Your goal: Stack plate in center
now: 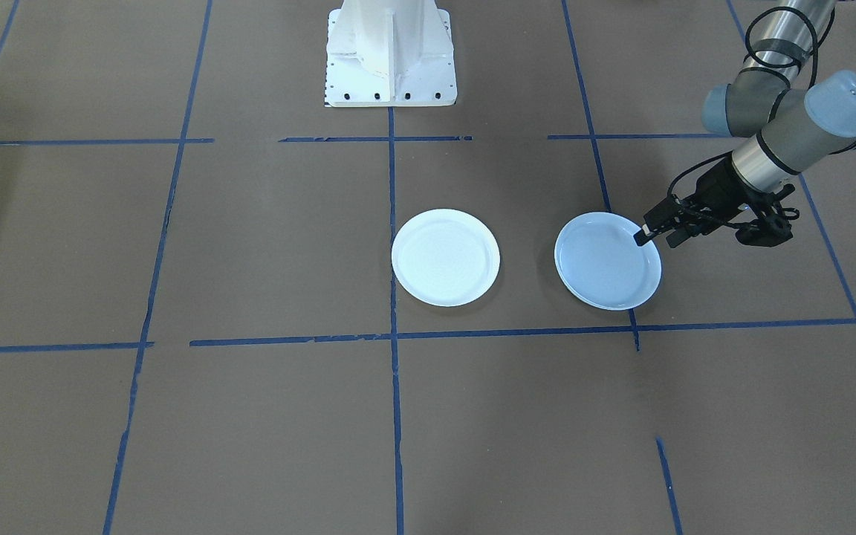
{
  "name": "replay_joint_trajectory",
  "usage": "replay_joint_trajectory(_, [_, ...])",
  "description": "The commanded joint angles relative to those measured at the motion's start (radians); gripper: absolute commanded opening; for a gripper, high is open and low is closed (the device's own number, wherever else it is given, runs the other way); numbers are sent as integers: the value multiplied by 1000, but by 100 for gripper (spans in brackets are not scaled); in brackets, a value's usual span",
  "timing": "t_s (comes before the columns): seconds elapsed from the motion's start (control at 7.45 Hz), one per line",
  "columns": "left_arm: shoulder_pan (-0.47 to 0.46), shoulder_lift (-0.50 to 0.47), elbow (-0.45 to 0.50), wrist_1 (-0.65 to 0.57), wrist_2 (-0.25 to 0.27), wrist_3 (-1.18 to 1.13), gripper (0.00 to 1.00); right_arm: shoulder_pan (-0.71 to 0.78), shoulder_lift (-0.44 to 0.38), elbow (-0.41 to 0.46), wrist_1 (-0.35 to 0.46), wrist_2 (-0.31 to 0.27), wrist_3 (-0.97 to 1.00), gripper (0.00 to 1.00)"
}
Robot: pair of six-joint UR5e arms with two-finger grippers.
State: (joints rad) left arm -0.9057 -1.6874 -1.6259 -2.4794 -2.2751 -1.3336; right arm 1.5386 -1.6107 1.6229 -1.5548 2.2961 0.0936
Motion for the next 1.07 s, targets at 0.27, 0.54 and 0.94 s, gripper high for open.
replay_joint_trajectory(0.27, [247, -165, -101, 249, 282, -252, 100, 0, 0, 0, 1, 0, 0, 100])
replay_joint_trajectory(0.54, [327, -208, -83, 250, 348, -304, 100, 0, 0, 0, -1, -1, 0, 100])
replay_joint_trajectory(0.94, [358, -305, 40, 249, 385, -318, 89, 0, 0, 0, -1, 0, 0, 100])
